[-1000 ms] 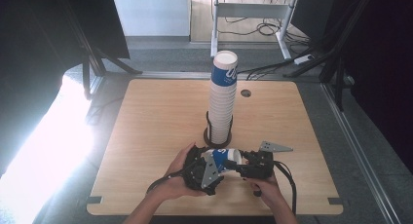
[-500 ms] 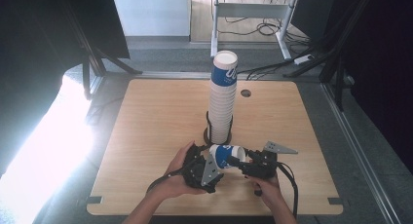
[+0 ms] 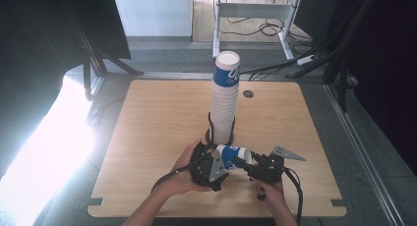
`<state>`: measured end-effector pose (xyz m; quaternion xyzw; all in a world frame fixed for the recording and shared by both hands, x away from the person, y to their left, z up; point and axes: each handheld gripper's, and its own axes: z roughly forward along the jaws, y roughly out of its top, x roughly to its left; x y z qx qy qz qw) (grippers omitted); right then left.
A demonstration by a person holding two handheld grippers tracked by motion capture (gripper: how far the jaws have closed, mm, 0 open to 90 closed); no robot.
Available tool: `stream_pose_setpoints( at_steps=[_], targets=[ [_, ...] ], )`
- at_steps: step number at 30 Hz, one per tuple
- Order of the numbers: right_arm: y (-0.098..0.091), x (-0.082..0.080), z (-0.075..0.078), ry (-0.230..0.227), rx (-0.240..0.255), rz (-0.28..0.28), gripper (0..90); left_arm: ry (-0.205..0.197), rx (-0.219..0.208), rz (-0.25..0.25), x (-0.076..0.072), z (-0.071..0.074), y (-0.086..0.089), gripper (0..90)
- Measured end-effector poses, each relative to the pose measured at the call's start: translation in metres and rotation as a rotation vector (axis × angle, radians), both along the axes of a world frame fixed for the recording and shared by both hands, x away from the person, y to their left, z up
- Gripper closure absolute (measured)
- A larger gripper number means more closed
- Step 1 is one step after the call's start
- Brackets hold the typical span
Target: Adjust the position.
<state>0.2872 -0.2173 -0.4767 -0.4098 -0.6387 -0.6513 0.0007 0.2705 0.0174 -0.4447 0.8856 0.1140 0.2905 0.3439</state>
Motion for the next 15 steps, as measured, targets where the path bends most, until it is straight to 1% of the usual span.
stream_pose_setpoints(
  at_steps=[1,4,5,8,9,11,15],
  targets=[
    [0.0,0.0,-0.001,0.0,0.002,-0.002,27.9,0.007,0.007,-0.011,0.001,0.001,-0.003,4.2],
    [0.0,0.0,-0.001,0.006,-0.004,-0.001,27.9,0.008,0.015,-0.02,0.003,0.001,-0.008,4.1],
    [0.001,0.0,-0.001,0.01,0.0,-0.002,27.9,0.008,0.03,-0.03,0.004,0.001,-0.012,4.1],
    [0.001,0.0,-0.001,0.012,-0.005,0.001,27.9,0.011,0.038,-0.033,0.006,0.001,-0.015,4.2],
    [0.001,0.0,-0.001,0.01,-0.006,0.001,28.0,0.019,0.046,-0.035,0.008,0.0,-0.018,4.2],
    [0.002,0.0,-0.001,0.01,-0.001,0.004,27.9,0.016,0.06,-0.033,0.011,-0.002,-0.02,4.8],
    [0.003,-0.001,-0.001,0.015,-0.005,0.013,28.0,0.01,0.062,-0.026,0.012,-0.004,-0.023,7.0]
  ],
)
